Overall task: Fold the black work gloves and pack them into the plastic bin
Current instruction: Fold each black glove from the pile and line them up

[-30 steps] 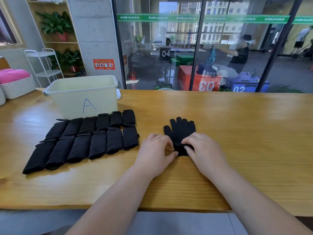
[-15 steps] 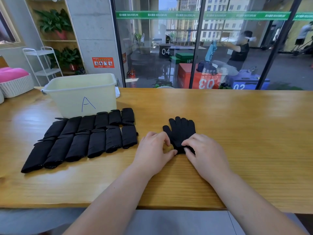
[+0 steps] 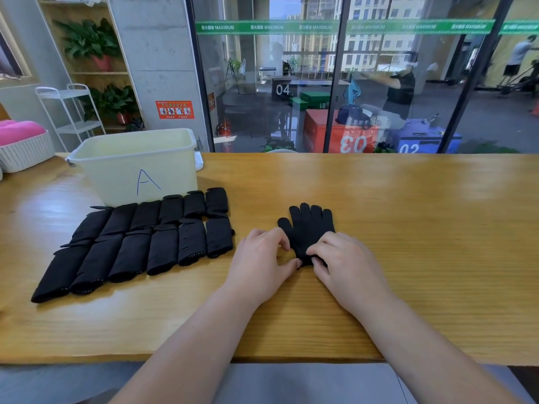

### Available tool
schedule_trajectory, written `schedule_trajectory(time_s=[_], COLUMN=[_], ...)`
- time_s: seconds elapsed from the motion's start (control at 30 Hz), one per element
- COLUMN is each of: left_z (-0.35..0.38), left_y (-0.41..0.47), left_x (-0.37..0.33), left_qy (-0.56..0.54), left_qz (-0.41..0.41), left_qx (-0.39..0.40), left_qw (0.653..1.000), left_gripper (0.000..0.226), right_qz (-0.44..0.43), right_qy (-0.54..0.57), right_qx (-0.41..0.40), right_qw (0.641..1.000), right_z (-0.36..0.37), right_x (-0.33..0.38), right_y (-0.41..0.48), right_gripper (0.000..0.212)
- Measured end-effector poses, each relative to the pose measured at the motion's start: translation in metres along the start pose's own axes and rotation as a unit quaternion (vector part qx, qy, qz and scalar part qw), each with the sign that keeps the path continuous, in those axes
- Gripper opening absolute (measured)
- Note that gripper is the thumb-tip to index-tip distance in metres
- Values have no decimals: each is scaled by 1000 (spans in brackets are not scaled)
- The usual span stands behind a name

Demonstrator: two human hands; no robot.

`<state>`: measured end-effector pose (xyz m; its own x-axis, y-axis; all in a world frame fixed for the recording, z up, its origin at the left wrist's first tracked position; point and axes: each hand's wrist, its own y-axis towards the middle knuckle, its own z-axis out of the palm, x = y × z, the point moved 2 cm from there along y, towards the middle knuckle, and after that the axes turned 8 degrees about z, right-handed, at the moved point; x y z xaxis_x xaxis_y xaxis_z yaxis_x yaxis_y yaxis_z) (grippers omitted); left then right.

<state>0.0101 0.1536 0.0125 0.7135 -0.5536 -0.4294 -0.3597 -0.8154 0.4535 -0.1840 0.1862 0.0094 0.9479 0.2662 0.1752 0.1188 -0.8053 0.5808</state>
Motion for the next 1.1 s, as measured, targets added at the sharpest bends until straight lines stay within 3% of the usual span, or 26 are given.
schedule_trajectory(time_s=[0.43,0.53,0.6,0.7,0.77,1.0,1.1], left_z=[5,7,9,10,10,9,9], left_y=[3,4,4,6,7,8,8], left_x=[5,6,6,6,6,7,8], left_qy=[30,37,39,45,56,52,46], left_qz=[41,47,50,53,57,65,64], left_qx=[13,23,25,27,34,28,30], left_qw=[999,998,998,997,996,996,996], left_gripper=[42,41,40,39,40,41,41], right_qz=[31,74,80,94,118,117,153], right_qy=[41,91,103,59,2,-64,-70], right_qx=[67,66,126,275,320,360,331], right_qw=[996,991,983,955,940,923,928], right_z=[-4,-8,-4,12,16,33,40], right_x=[-4,-6,-7,-13,-19,-6,-11], right_y=[0,9,22,46,61,88,95], right_gripper=[16,25,36,53,59,68,68])
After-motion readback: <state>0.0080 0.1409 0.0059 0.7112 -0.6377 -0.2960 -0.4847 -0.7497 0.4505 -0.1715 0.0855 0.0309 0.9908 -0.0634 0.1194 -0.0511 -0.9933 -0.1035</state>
